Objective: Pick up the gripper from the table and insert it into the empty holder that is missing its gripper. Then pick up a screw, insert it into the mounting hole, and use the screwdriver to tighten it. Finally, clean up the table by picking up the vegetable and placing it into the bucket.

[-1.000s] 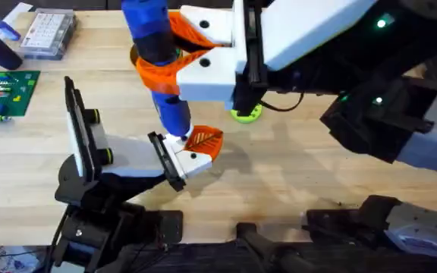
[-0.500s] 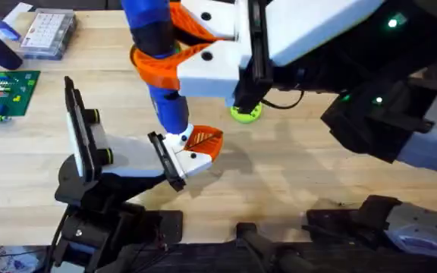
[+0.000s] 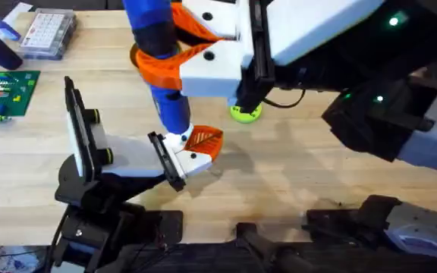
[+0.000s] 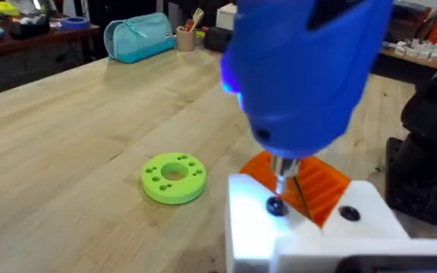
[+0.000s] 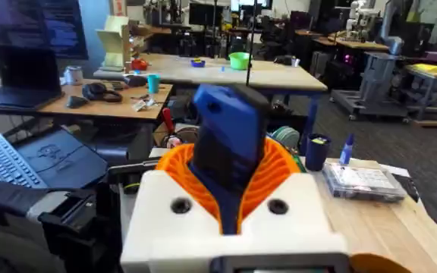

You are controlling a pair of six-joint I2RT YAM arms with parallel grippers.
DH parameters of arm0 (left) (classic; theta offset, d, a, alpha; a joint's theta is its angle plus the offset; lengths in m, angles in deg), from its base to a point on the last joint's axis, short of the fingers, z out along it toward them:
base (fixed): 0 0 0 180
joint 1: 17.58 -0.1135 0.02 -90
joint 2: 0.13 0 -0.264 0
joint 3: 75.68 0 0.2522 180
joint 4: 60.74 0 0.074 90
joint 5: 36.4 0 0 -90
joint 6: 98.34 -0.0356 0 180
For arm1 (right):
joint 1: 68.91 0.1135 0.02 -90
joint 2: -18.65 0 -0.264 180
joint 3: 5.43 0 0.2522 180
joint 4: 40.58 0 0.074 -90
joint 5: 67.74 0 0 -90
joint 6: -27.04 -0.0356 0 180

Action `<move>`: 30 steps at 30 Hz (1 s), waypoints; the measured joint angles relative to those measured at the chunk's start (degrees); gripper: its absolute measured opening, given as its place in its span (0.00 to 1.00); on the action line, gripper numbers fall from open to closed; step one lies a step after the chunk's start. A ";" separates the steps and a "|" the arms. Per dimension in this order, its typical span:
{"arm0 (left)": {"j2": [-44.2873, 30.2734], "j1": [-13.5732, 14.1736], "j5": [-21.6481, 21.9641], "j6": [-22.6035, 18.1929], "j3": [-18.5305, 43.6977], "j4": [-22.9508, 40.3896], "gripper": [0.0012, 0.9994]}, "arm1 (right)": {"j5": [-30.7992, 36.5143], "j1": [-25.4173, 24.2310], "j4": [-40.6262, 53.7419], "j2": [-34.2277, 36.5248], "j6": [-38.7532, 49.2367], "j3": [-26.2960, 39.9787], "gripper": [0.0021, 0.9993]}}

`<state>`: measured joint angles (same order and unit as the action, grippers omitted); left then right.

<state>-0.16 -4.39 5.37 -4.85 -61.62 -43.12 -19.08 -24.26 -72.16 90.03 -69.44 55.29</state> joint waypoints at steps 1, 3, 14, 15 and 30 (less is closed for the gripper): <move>-0.02 0.00 0.00 0.00 0.00 0.00 0.01 | -0.28 -0.11 0.00 0.00 0.00 0.00 0.07; 0.00 0.02 0.00 0.00 0.00 0.00 0.01 | -0.58 -0.20 0.00 0.00 0.02 0.00 0.08; -0.02 0.00 0.00 0.00 0.00 0.00 0.01 | -1.60 -1.07 0.04 0.00 0.00 0.00 0.07; 0.00 0.00 0.00 0.00 0.00 0.00 0.01 | -1.62 -1.07 0.04 0.00 -0.02 0.00 0.07; -0.02 0.00 0.00 0.00 0.00 0.00 0.01 | -1.62 -1.07 3.86 0.00 -0.17 0.00 0.07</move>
<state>-0.18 -4.39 5.37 -4.85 -61.62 -43.12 -20.70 -25.33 -68.30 90.03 -69.61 55.29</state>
